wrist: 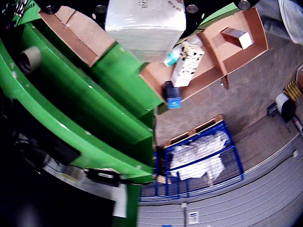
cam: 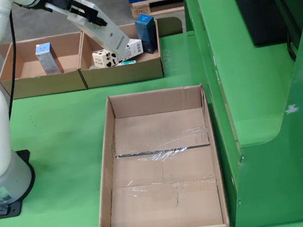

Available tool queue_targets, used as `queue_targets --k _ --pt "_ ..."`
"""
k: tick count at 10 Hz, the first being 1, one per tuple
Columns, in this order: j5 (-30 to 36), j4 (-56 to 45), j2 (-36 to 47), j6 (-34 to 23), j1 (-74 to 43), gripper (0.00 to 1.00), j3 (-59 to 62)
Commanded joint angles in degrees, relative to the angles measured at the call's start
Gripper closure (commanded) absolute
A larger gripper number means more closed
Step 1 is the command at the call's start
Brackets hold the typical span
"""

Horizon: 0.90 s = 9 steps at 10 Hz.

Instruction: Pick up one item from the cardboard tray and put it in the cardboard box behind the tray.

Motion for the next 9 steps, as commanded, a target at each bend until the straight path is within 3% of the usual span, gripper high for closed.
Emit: queue_targets --k 1,9 --pt "0.2 0.5 1.9 -0.4 5.7 1.00 1.3" --pt "0.3 1.2 0.4 -0.2 16.6 1.00 1.3"
